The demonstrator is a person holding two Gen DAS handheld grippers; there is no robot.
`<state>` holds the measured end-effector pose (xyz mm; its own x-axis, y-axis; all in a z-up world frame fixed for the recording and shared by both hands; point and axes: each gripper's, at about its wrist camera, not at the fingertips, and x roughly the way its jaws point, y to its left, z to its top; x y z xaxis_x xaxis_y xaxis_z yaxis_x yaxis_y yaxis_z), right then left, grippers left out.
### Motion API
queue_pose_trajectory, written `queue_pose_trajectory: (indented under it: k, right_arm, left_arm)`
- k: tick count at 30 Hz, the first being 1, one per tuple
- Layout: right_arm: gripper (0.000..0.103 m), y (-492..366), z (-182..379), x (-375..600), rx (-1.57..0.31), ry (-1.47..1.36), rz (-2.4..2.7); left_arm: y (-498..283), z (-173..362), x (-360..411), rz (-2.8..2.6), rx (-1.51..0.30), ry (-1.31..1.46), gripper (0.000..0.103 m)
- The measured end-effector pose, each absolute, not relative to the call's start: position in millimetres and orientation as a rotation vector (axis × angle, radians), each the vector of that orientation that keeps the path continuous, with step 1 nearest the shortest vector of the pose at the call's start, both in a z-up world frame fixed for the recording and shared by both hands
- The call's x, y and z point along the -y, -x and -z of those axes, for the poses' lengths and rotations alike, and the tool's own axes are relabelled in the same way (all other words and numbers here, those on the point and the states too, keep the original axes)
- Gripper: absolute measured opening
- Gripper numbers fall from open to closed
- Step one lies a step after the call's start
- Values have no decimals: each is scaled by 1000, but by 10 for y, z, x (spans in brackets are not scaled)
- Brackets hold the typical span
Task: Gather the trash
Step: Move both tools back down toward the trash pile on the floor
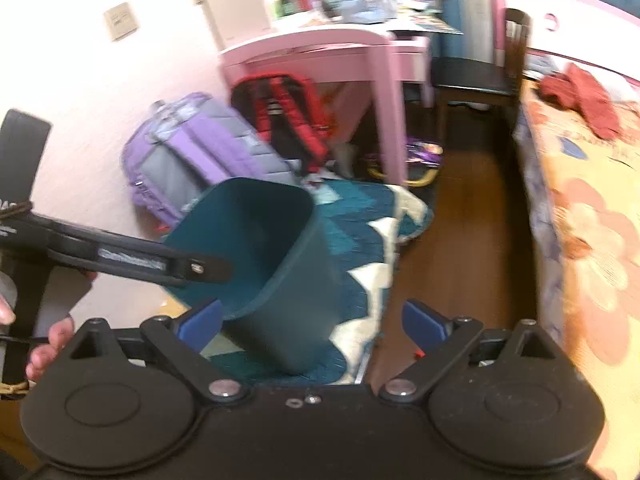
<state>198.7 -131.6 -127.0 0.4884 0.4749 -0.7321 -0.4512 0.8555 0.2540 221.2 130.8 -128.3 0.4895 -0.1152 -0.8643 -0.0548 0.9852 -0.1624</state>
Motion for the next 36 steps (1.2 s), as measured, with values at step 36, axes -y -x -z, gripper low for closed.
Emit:
queue_pose_trajectory:
  k: [36]
  right_arm:
    - [92, -2069, 5157, 3033, -1273, 20, -321]
  left_arm:
    - [-2955, 5055, 950, 57, -1325, 90, 100]
